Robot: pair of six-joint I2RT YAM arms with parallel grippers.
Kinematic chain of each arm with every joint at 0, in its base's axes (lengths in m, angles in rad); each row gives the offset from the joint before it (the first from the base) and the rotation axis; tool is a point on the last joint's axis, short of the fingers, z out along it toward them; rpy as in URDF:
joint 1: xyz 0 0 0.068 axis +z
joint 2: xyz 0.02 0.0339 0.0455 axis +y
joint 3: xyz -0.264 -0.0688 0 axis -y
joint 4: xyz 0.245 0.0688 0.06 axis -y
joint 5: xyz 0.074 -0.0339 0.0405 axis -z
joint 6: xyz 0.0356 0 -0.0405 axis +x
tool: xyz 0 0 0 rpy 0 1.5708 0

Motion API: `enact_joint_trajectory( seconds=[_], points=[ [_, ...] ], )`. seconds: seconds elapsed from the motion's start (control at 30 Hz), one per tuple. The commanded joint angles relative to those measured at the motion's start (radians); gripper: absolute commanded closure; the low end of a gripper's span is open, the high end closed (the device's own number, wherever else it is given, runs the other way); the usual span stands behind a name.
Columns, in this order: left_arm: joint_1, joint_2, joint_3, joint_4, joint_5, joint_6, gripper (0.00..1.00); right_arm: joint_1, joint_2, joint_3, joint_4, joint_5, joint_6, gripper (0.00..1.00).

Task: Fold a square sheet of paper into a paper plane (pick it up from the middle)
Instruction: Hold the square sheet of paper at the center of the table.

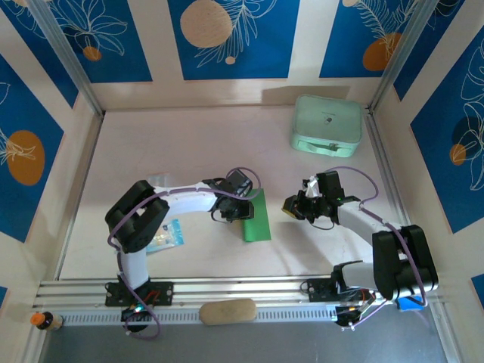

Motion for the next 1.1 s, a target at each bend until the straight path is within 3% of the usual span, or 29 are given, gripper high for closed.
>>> enact_joint_trajectory(
  seconds=[0.0,0.47,1.07],
  points=[
    [0.002,0.077,-0.013,-0.096,-0.059,0.018,0.62,0.009,0.008,0.007,-0.006,-0.018,0.006,0.87],
    [0.003,0.096,0.007,-0.109,-0.055,0.011,0.56,0.016,0.023,0.017,-0.002,-0.023,0.005,0.87],
    [0.002,0.097,-0.012,-0.082,-0.053,-0.019,0.58,0.026,0.029,0.014,-0.001,-0.017,0.006,0.87]
  ],
)
